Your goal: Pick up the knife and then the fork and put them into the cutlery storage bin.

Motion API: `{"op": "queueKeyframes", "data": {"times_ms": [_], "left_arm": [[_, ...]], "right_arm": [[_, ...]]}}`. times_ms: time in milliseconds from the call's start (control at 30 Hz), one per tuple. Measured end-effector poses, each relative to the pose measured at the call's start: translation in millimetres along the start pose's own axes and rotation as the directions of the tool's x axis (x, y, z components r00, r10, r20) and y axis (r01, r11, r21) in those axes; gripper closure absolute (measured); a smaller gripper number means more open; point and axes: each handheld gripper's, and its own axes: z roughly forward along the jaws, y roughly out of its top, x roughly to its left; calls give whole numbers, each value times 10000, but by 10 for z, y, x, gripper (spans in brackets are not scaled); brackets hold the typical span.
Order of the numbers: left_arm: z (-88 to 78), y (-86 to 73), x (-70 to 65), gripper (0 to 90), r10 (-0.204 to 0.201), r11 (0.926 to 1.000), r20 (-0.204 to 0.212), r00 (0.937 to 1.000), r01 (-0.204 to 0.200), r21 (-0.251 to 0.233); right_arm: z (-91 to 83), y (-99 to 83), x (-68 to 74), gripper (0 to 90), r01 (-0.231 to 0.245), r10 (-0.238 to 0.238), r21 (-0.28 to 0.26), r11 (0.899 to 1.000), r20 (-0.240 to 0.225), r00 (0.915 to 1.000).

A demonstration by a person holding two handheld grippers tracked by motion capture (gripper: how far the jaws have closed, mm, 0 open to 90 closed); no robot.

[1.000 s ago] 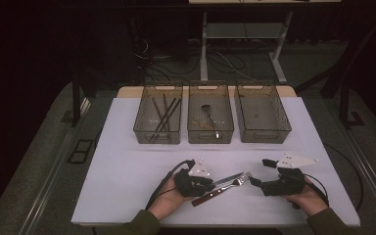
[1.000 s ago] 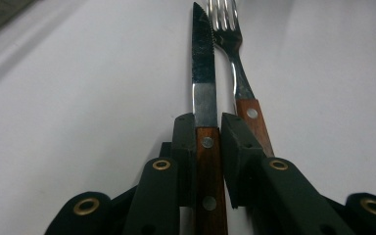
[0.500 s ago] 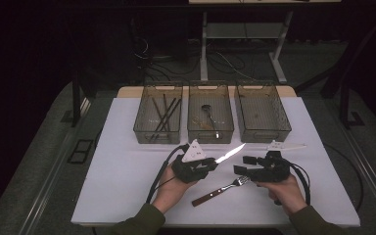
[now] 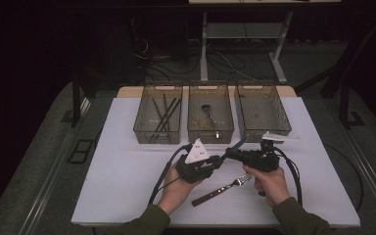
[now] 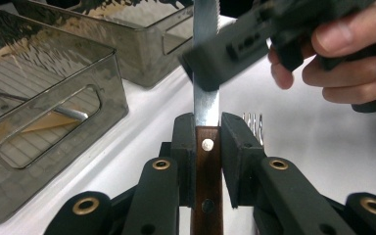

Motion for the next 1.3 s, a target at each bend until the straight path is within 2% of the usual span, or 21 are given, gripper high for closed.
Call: {"op": "queueKeyframes", "data": {"times_ms": [100,133,267,333,467,533,700,800,867,933,1000,1067,1133,1167,1200,1300], "left_arm": [[5,0,1,759,37,10000,-20,10000,-37,-73],[-8,-1,21,754,-33,10000,138,9999,34,-82],[-71,-32,63,651,-203,9997,276,9994,206,-112],[-116,-66,94,609,-157,9999,307,9994,157,-12],[-201,-150,150,536,-243,9996,383,9990,238,132],[-257,-201,196,507,-271,9994,402,9988,262,233],[-412,-359,325,437,-501,9975,413,9979,479,520],[-510,-437,372,398,-527,9971,366,9979,506,570],[-590,-503,410,367,-594,9966,320,9977,574,595],[-652,-563,447,323,-681,9957,230,9974,665,651],[-714,-619,486,280,-766,9948,186,9969,751,691],[-758,-666,514,226,-919,9932,147,9957,905,728],[-788,-705,525,175,-1078,9919,131,9941,1067,683],[-810,-723,533,150,-1089,9916,110,9940,1079,711],[-826,-737,532,134,-1051,9920,55,9944,1045,708],[-857,-774,513,60,-1155,9903,13,9933,1150,780]], "right_arm": [[11,35,44,884,14,-23,-191,9998,-480,9988],[18,43,57,889,132,-145,-239,9996,-560,9983],[-7,136,139,892,707,-722,-312,9970,-515,9961],[-68,234,173,892,1401,-1402,-140,9900,-73,9901],[-230,441,192,892,2100,-2092,-21,9777,748,9750],[-311,530,182,892,2263,-2247,-28,9740,1093,9683],[-563,817,113,892,2585,-2532,31,9660,2125,9438],[-711,998,64,892,2722,-2627,31,9622,2717,9258],[-795,1114,36,892,2894,-2761,50,9572,3164,9076],[-876,1243,-4,892,3110,-2950,168,9503,3687,8815],[-937,1351,-52,892,3166,-3009,307,9481,4099,8611],[-979,1447,-106,892,3205,-3093,547,9457,4551,8350],[-1000,1527,-179,892,3163,-3152,822,9451,4851,8157],[-1002,1550,-208,892,3101,-3153,947,9460,4910,8121],[-1000,1584,-261,892,3040,-3215,1192,9452,5032,8021],[-978,1631,-413,892,2733,-3227,1717,9465,5225,7892]]}}
